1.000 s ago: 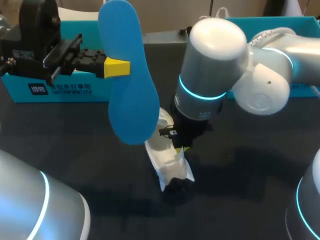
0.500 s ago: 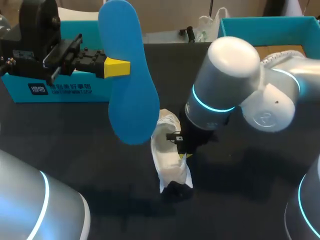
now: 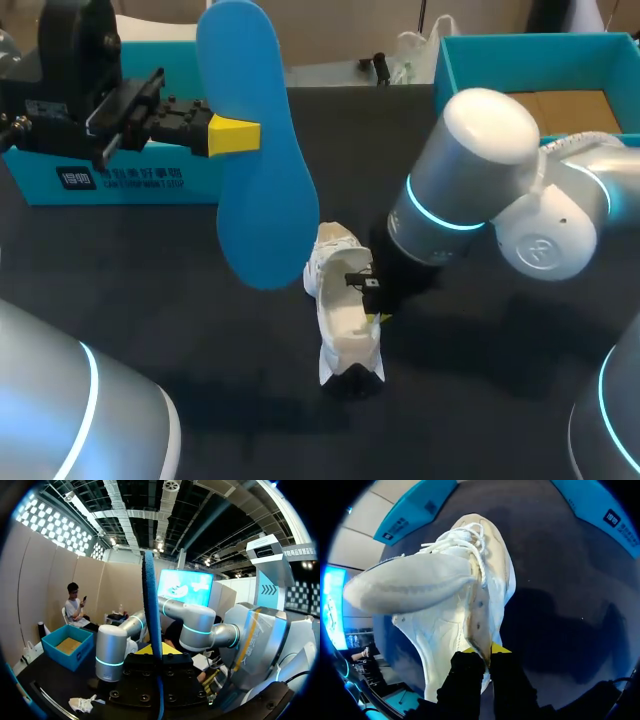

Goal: Take the shoe out of the shoebox, open the shoe tongue, remove and reinsert the insole, then place the shoe into the shoebox

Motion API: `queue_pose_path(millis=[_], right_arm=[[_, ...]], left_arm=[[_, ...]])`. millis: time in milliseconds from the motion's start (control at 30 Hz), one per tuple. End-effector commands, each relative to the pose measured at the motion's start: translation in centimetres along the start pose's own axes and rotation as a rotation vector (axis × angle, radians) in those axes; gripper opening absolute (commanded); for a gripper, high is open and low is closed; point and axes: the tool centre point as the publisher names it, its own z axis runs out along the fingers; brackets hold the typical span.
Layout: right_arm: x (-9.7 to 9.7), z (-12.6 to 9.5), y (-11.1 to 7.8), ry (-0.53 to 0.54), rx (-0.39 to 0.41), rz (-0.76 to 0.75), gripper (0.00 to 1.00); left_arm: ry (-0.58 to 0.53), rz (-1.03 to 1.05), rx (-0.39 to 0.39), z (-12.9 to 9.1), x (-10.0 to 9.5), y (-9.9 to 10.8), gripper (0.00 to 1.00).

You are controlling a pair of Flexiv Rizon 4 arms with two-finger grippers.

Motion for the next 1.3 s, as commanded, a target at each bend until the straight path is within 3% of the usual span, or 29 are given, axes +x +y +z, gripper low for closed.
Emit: queue_pose_path(millis=[33,67,100,133,500,533,933,967,1000,1267,1300], right_arm=[[-0.5,0.7,-0.1,0.053,-0.004,-0.014,0.00],[-0.5,0.5,-0.2,0.055,-0.008,-0.015,0.21],[-0.5,0.3,-0.2,0.057,-0.014,-0.017,0.55],[-0.3,-0.5,-0.3,0.072,-0.040,-0.020,1.00],[-0.4,-7.8,-0.4,0.161,-0.091,-0.051,1.00],[-0.7,-9.2,-0.2,0.174,-0.093,-0.072,1.00],[-0.7,-9.2,-0.2,0.174,-0.093,-0.072,1.00],[-0.1,-8.9,0.1,0.310,-0.118,-0.066,1.00],[0.3,-9.4,0.3,0.370,-0.136,-0.059,1.00],[0.4,-18.2,3.9,0.571,-0.215,0.058,1.00],[0.6,-19.1,4.1,0.582,-0.179,0.058,1.00]], left_arm=[[0.003,0.000,-0.004,0.1,-0.2,-0.1,0.00],[0.003,0.000,-0.004,0.1,-0.2,-0.1,0.00],[0.003,0.000,-0.004,0.1,-0.2,-0.1,0.00],[0.003,0.000,-0.004,0.1,-0.2,-0.1,0.00],[0.003,0.000,-0.004,0.1,-0.2,-0.1,0.00],[0.003,0.000,-0.004,0.1,-0.2,-0.1,0.00],[0.003,0.000,-0.004,0.1,-0.2,-0.1,0.00],[0.003,0.000,-0.004,0.1,-0.2,-0.1,0.00],[0.003,0.000,-0.004,0.1,-0.2,-0.1,0.00],[0.003,0.000,-0.004,0.1,-0.2,-0.1,0.00],[0.003,0.000,-0.004,0.1,-0.2,-0.1,0.00]])
